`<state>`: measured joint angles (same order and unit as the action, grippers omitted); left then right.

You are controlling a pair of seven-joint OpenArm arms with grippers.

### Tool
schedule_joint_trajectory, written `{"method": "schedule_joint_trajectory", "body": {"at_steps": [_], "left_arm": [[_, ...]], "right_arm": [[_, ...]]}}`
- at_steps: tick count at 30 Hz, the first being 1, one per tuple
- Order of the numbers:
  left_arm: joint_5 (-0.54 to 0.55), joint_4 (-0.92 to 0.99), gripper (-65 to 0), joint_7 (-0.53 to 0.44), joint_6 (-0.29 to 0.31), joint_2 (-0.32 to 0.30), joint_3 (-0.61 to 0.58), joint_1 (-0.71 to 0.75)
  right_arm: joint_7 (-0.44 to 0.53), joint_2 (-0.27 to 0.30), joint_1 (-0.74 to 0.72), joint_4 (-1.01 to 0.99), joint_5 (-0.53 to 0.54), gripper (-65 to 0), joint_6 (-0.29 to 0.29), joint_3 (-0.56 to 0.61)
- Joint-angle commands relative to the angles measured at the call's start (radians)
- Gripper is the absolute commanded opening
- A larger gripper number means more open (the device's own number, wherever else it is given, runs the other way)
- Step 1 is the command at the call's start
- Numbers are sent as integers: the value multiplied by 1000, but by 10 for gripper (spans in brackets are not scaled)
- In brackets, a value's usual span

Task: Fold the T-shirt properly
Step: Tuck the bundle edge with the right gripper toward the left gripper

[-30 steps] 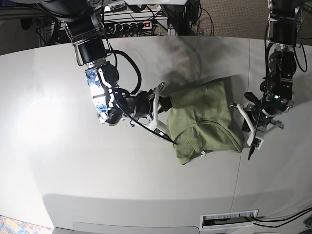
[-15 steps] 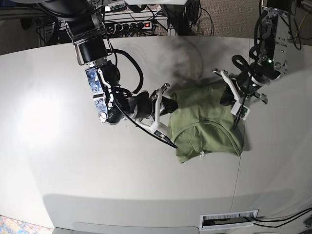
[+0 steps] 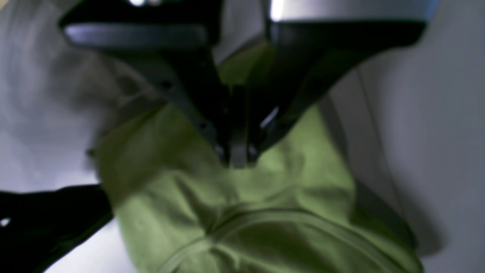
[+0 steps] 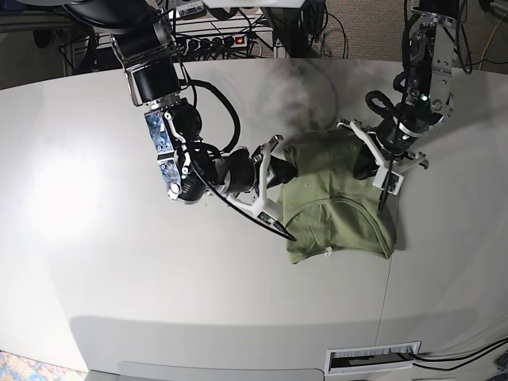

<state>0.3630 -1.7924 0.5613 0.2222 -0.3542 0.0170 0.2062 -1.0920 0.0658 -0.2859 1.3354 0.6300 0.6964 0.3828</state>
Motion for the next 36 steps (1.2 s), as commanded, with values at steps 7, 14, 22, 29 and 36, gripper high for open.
{"method": "schedule_joint_trajectory", "body": {"at_steps": [7, 14, 22, 29, 36], "left_arm": [[-68, 95, -650, -132, -10, -9, 6, -12], [-143, 174, -650, -143, -76, -9, 6, -75], [-190, 333, -650, -143, -133, -10, 6, -159], [-240, 357, -650, -144, -168, -15, 26, -159], [-227, 357, -650, -124, -203, -15, 131, -159]], "right_arm": [[17, -4, -27, 21, 21, -650, 2, -5], [6, 11, -27, 63, 21, -650, 2, -5], [-7, 66, -27, 137, 17, -650, 2, -7], [-10, 84, -27, 137, 26, -650, 2, -75], [-50, 84, -27, 137, 62, -650, 2, -137]]}}
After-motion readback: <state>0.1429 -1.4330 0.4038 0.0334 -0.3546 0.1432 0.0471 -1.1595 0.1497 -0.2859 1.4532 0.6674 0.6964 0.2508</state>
